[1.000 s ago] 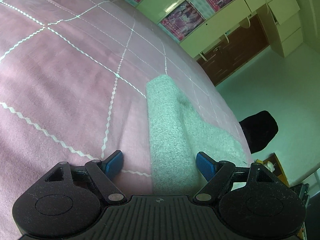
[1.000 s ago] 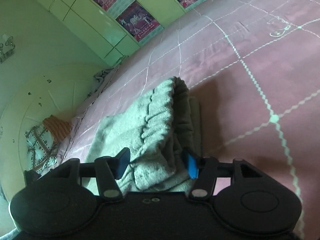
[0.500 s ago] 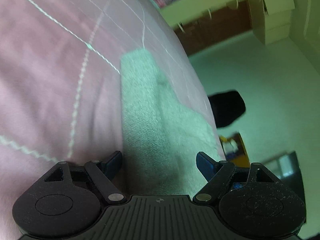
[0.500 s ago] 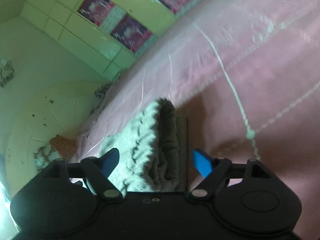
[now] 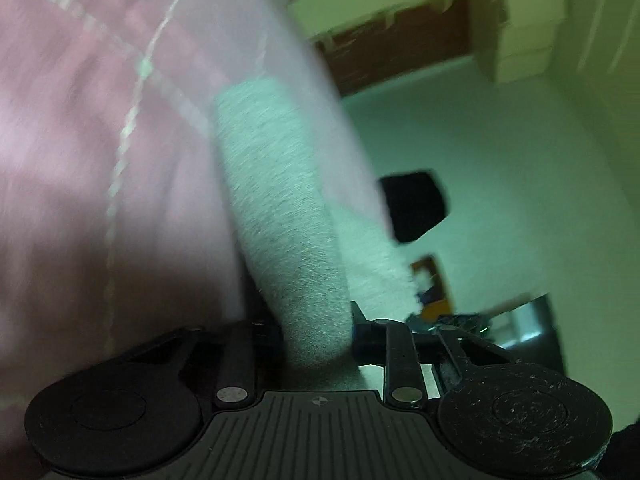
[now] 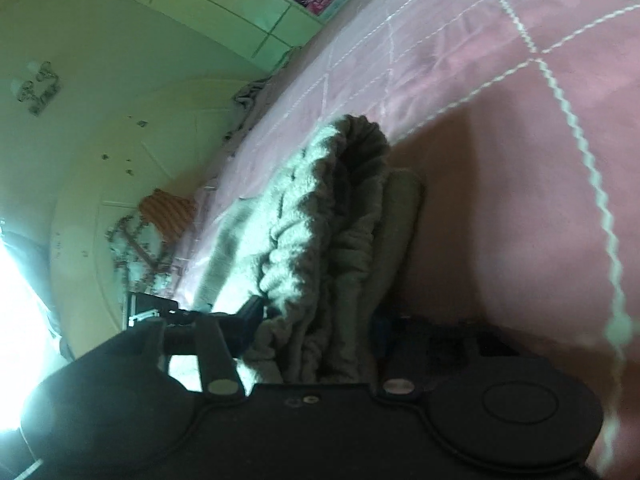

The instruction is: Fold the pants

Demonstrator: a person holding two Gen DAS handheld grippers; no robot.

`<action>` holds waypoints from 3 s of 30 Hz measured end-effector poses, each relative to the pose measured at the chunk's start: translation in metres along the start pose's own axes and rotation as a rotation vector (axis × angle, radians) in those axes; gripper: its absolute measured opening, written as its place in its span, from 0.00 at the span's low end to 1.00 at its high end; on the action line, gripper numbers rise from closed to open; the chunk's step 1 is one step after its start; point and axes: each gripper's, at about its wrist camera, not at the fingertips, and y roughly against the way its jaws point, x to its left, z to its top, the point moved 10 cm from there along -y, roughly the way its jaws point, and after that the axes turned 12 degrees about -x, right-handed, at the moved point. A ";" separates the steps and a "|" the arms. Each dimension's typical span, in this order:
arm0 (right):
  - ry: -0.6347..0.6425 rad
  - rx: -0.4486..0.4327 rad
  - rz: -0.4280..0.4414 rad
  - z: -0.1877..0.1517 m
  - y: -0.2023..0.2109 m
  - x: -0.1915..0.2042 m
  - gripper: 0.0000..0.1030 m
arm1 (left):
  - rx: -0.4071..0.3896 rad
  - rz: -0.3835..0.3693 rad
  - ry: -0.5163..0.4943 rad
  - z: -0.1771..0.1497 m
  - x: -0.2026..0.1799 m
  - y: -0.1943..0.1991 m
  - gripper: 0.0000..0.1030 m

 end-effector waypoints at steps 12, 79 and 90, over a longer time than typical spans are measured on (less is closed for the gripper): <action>0.038 -0.212 0.066 0.098 -0.037 0.033 0.56 | -0.369 0.284 0.029 0.112 0.029 0.002 0.78; 0.624 -0.518 -0.489 -0.130 0.188 0.255 1.00 | -0.496 0.664 -0.805 -0.182 -0.311 0.225 1.00; 0.661 -0.554 -0.488 -0.137 0.181 0.265 1.00 | -0.529 0.662 -0.804 -0.178 -0.313 0.239 1.00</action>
